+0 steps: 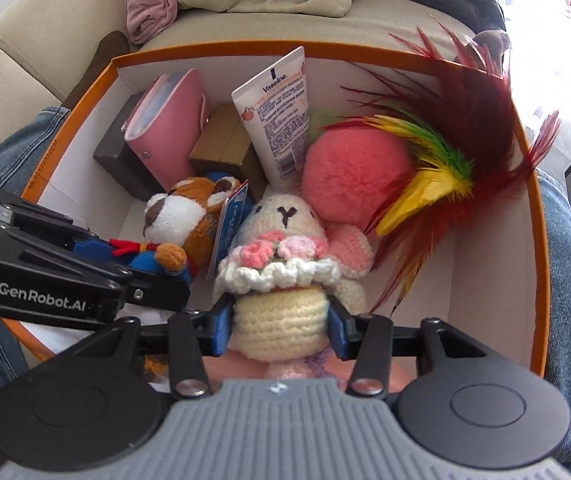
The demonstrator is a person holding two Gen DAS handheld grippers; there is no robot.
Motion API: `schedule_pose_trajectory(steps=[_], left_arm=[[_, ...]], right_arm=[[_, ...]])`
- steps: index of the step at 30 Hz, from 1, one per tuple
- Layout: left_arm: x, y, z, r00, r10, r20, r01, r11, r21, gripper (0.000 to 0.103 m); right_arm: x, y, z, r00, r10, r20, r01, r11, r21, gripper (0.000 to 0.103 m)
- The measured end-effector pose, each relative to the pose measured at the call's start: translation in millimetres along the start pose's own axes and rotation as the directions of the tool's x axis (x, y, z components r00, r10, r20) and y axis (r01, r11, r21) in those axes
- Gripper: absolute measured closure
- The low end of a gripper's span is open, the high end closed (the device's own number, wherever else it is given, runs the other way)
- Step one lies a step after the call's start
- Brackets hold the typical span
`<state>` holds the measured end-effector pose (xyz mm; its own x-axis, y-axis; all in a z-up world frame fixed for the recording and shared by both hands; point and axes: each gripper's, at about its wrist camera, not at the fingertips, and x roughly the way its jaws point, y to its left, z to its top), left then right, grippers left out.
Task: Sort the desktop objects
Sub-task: 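Lower both plush toys into the shoebox and open both grippers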
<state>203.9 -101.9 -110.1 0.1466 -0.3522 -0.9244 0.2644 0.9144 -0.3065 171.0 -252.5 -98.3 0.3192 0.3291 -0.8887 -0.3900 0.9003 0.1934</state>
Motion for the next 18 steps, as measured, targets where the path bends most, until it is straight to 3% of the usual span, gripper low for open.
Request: schedule_pose_trajectory(steps=[3,6,8,9,12,15,18], left_arm=[[-10,1,-8,0.999,-0.039,0.021,0.039,0.999,0.026,0.046],[-25,0,-18,0.997,-0.047,0.061,0.044,0.998,0.051,0.045],[-35,1,-25,0.995,-0.041,0.093,0.035,0.997,0.066,0.05],[-38,2,-26,0.994,-0.035,0.107,0.029,0.998,0.061,0.059],[-40,5,-28,0.993,-0.022,0.117,0.016,0.998,0.054,0.072],[-38,3,-23,0.993,-0.021,0.119,0.015,0.999,0.05,0.075],[-29,1,-21,0.994,-0.013,0.106,0.007,0.999,0.05,0.077]], right_arm=[[-8,-5,0,1.0,0.017,0.005,-0.017,1.0,0.015,0.049],[-21,-13,1,0.999,0.041,0.029,-0.042,0.998,0.035,0.048],[-26,-16,1,0.997,0.061,0.036,-0.063,0.997,0.045,0.049],[-27,-17,0,0.997,0.067,0.034,-0.068,0.996,0.049,0.051],[-25,-22,-3,0.996,0.084,0.029,-0.086,0.992,0.087,0.058],[-24,-19,-2,0.989,0.144,0.025,-0.146,0.981,0.129,0.062],[-17,-9,-3,0.991,0.136,0.002,-0.135,0.984,0.114,0.063]])
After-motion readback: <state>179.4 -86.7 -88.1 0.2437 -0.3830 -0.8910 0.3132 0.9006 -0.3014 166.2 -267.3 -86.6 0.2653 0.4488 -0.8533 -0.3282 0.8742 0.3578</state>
